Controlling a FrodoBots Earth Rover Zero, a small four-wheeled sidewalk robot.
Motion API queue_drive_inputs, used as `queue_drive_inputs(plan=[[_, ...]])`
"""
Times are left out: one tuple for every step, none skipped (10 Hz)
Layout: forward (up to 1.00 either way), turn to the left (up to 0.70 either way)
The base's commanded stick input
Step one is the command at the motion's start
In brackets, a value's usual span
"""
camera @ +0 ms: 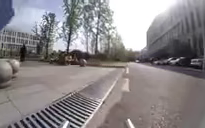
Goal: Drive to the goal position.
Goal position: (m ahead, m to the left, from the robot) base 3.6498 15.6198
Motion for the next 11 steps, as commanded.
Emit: queue_drive_inputs(plan=[[0.7,0.14],[0.7,0.14],[0.7,0.14],[0.7,0.14],[0.7,0.14],[0.7,0.14],[0.7,0.14],[0.45,0.27],[0.45,0.27],[0.45,0.27],[0.45,0.27]])
